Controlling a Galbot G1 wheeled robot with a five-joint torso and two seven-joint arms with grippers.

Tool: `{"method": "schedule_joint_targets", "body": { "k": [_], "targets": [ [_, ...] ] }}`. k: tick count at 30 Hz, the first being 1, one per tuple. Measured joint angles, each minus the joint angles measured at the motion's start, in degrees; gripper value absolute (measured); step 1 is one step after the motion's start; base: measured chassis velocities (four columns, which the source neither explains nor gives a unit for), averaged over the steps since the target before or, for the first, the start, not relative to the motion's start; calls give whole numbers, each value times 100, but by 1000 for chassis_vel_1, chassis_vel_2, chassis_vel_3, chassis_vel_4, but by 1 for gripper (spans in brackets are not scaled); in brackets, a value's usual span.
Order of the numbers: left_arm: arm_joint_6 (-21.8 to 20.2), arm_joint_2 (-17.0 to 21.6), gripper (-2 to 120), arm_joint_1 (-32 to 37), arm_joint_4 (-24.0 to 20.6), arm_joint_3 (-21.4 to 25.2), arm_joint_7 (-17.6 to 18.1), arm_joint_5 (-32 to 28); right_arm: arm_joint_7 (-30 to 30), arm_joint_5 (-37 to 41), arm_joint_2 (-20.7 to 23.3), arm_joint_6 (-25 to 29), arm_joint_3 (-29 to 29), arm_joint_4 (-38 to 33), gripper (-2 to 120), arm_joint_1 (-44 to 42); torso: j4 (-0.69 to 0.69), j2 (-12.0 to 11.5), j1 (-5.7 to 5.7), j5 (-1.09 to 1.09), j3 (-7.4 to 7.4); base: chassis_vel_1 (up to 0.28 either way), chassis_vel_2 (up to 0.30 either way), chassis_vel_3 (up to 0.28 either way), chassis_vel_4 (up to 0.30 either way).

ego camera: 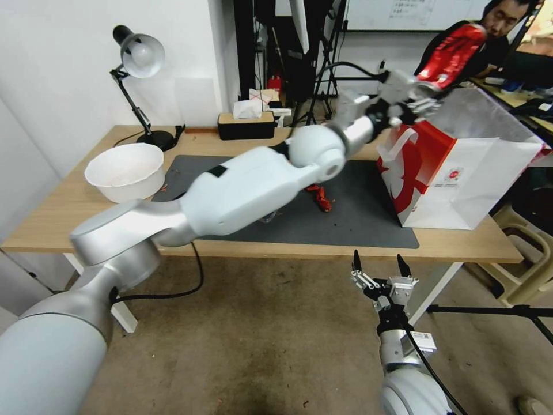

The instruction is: Pick up the trash from the table and place it into the takeout bag.

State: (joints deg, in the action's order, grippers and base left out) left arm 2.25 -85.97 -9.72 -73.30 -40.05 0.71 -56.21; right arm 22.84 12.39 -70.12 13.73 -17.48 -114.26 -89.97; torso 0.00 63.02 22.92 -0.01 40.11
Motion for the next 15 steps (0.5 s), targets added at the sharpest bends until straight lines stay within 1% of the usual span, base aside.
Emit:
{"method": "schedule_joint_targets", "body": {
  "k": [1, 2, 5, 6, 9, 15],
  "targets": [
    [0, -125, 49, -37, 156, -21, -19, -12, 0, 0, -1, 2, -1, -6, 100, -4, 0, 0, 0, 0, 0, 0, 0, 0, 0],
    [0, -125, 49, -37, 156, -21, -19, -12, 0, 0, -1, 2, -1, -6, 100, -4, 0, 0, 0, 0, 0, 0, 0, 0, 0],
    [0, -416, 49, -99, 558, -118, -74, -39, 3, 2, -4, 23, -11, -15, 100, -24, 0, 0, 0, 0, 0, 0, 0, 0, 0],
    [0, -416, 49, -99, 558, -118, -74, -39, 3, 2, -4, 23, -11, -15, 100, -24, 0, 0, 0, 0, 0, 0, 0, 0, 0],
    [0, -552, 49, -90, 748, -222, -89, -98, 4, 5, -4, 35, -16, -19, 100, -33, 0, 0, 0, 0, 0, 0, 0, 0, 0],
    [-1, -639, 49, -55, 907, -434, -106, -132, 4, 18, 0, 37, 11, -4, 100, 28, 0, 0, -1, 1, 0, 0, 0, 0, 0]
  ]
}}
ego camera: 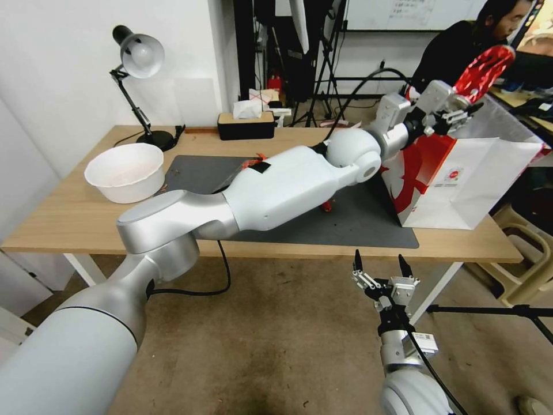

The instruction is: Pick up the trash from the table and place it into the takeout bag.

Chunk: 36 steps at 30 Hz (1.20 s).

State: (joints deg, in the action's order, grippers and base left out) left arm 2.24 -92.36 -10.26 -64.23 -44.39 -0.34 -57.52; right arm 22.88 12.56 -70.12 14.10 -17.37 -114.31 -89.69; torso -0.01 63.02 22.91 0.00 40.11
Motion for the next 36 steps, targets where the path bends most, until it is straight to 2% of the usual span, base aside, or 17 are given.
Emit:
{"method": "schedule_joint_targets", "body": {
  "k": [10, 11, 15, 17, 19, 21, 22, 23, 29, 36],
  "targets": [
    [-12, 7, 51, 119, 48, -73, 46, 36, -7, 14, 9, -1, 50, 76, 100, 60, 1, 0, 0, 1, 0, 0, 0, 0, 0],
    [-18, 8, 57, 127, 48, -49, 57, 41, -7, 15, 11, 1, 49, 76, 100, 59, 1, 0, 0, 1, 0, 0, 0, 0, 0],
    [-31, 12, 66, 137, 47, -2, 83, 46, -7, 17, 12, 2, 48, 76, 100, 61, 1, 0, 0, 1, 0, 0, 0, 0, 0],
    [-70, 15, 77, 143, 46, 70, 120, 47, -8, 17, 10, 2, 48, 76, 100, 66, 1, 0, 0, 0, 0, 0, 0, 0, 0],
    [-76, 17, 80, 146, 46, 93, 133, 48, -9, 18, 9, 2, 49, 75, 100, 66, 1, 0, 0, 1, 0, 0, 0, 0, 0],
    [-90, 25, 92, 174, 46, 248, 174, 53, -10, 18, 0, 1, 50, 69, 100, 65, 0, 0, 0, 0, 0, 0, 0, 0, 0],
    [-90, 25, 92, 174, 46, 248, 174, 53, -10, 18, 0, 1, 50, 69, 100, 65, 0, 0, 0, 0, 0, 0, 0, 0, 0],
    [-99, 40, 97, 194, 44, 349, 187, 61, -10, 18, -1, 0, 50, 66, 100, 64, -1, 0, 0, 0, 0, 0, 0, 0, 0],
    [-122, 261, 100, 289, -76, 653, 240, 65, -11, 18, -1, -8, 46, 39, 100, 51, -1, 0, 0, 1, 0, 0, 0, 0, 0],
    [-179, 767, 100, 525, -421, 968, 322, 59, -12, 18, -2, -10, 37, 31, 100, 37, 1, 0, 0, 2, -1, 0, 0, 0, 0]
  ]
}}
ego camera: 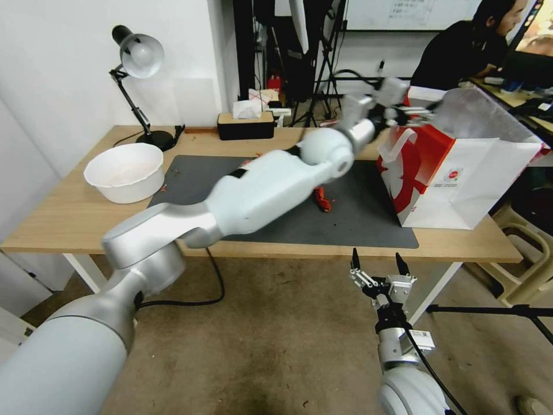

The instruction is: Pick up the trash from the table and place it into the takeout bag.

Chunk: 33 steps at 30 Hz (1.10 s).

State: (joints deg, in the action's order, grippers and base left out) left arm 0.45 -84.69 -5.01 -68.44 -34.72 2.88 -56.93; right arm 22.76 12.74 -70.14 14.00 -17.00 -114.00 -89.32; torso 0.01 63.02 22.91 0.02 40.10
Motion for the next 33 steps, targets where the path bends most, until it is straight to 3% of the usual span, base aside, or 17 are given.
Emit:
{"method": "schedule_joint_targets", "body": {
  "k": [4, 7, 8, 12, 17, 20, 33],
  "targets": [
    [-28, 439, 100, 198, -306, 190, 58, -1, 0, -1, -2, -14, -1, -21, 100, 8, -1, 0, 0, 1, 0, 0, 0, 0, 0],
    [-33, 1100, 100, 556, -619, 470, 57, 126, 1, -2, 26, -51, 10, -49, 100, 39, 1, 0, 0, 2, 0, 0, 0, 0, 0],
    [-33, 1100, 100, 556, -619, 470, 57, 126, 1, -2, 26, -51, 10, -49, 100, 39, 1, 0, 0, 2, 0, 0, 0, 0, 0],
    [-29, 1827, 100, 1201, -1172, 886, 49, 210, 7, -2, 65, -76, 14, -80, 100, 36, 0, 0, 0, 1, 0, 0, 0, 0, 0],
    [-26, 2195, 100, 1687, -1501, 1174, 49, 301, 8, -2, 71, -78, 26, -80, 100, 43, -1, 0, 0, -1, 0, 0, 0, 0, 0],
    [-25, 2509, 100, 2241, -1839, 1612, 47, 369, 8, -2, 72, -79, 40, -80, 100, 42, -1, 0, 0, 0, -1, 0, 0, 0, 0],
    [3, 3199, 100, 3546, -2614, 2653, 43, 720, 5, -2, 76, -73, 48, -85, 100, 13, 0, 0, 0, -1, 0, 0, 0, 0, 0]
  ]
}}
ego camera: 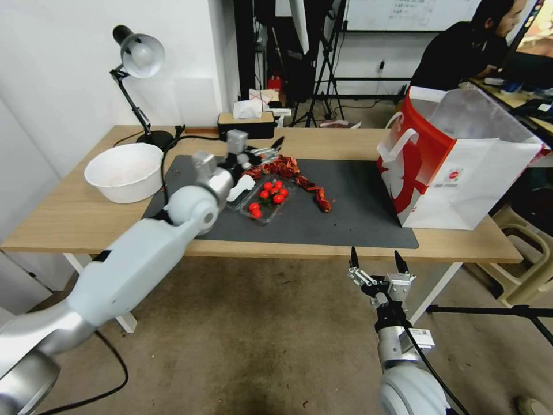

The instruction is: Pick up the trash from the table and place it into the takeout bag.

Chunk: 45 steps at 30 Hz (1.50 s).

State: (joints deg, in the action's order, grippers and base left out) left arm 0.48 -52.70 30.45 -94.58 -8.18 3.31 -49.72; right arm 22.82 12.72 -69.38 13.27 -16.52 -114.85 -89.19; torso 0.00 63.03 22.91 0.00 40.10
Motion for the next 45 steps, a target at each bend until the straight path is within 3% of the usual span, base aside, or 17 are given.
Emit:
{"method": "schedule_joint_targets", "body": {
  "k": [11, 20, 29, 45],
  "targets": [
    [105, 468, 100, 1365, -682, 1293, -6, 296, -6, -8, -2, 13, 11, -8, 100, -13, 0, 0, 1, 0, 0, 0, 0, 0, 0],
    [332, 583, 100, 2196, -982, 1842, 23, 566, -15, -15, -5, 19, 35, 4, 100, -8, -1, 0, 1, 0, 0, 0, 0, 0, 0],
    [536, 390, 100, 3439, -1420, 2430, 175, 1164, -20, -26, -22, 29, 39, -1, 100, -11, -1, 0, 1, 0, 0, 0, 0, 0, 0],
    [926, 4, 100, 4674, -1480, 3262, 140, 1593, -14, -50, -37, 24, 6, -44, 100, -55, -1, 0, 0, 0, 0, 0, 0, 0, 0]
  ]
}}
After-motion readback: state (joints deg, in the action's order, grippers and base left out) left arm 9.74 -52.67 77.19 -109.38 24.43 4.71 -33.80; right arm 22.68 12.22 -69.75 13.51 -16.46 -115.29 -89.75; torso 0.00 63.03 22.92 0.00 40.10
